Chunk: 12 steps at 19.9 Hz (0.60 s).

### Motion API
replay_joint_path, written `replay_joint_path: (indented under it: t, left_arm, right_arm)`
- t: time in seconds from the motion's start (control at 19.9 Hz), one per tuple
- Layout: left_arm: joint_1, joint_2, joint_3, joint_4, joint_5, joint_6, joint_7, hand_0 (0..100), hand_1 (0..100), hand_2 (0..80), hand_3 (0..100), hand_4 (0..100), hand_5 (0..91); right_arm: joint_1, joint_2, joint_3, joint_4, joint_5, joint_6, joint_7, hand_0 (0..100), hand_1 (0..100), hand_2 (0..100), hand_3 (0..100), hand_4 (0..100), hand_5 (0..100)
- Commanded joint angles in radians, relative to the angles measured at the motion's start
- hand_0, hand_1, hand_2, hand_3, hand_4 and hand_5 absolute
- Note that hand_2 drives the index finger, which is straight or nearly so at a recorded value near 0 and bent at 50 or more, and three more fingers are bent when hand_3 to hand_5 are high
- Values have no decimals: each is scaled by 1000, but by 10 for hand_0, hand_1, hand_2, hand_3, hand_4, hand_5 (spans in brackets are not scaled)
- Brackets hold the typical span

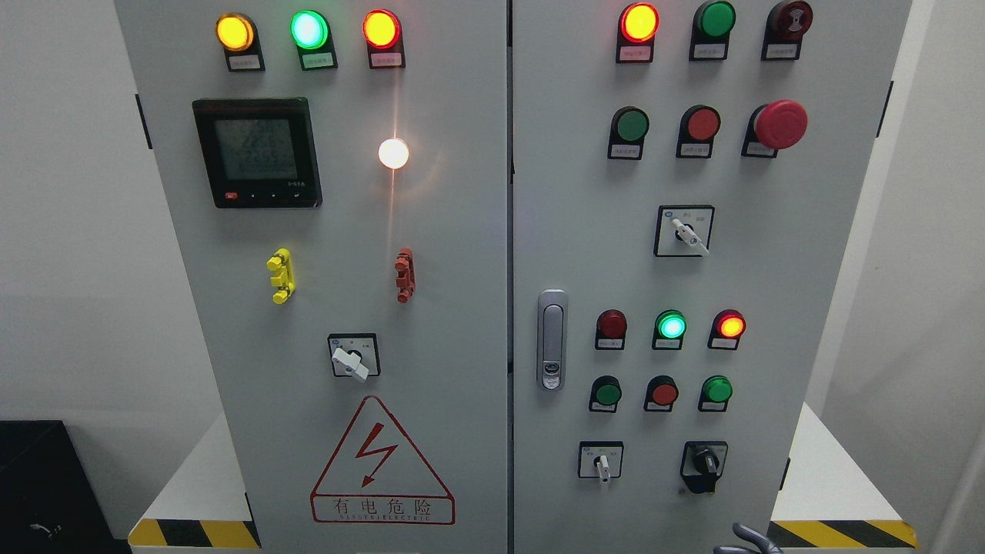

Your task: Flip black knob to close circuit

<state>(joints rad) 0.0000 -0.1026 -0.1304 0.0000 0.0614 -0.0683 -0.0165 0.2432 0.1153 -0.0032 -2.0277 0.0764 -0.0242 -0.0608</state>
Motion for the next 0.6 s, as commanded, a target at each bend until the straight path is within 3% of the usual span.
replay_joint_path:
  t: [0.0, 0.2, 0.55]
  left_arm:
    - [21, 0, 0, -23, 0, -1, 0, 120, 556, 0, 0, 0, 0]
    - [21, 0, 0, -23, 0, -1, 0, 120, 556, 0, 0, 0, 0]
    - [21, 0, 0, -23, 0, -1, 0, 120, 556, 0, 0, 0, 0]
  right_arm:
    - [25, 3, 2, 81, -106, -60, 35, 0, 0, 18, 107, 84, 0]
    - [24, 3, 2, 136, -110, -120, 33, 0, 0, 0, 70, 49, 0]
    - [19, 3, -6, 144, -112, -123, 35, 0, 0, 0, 30, 20, 0]
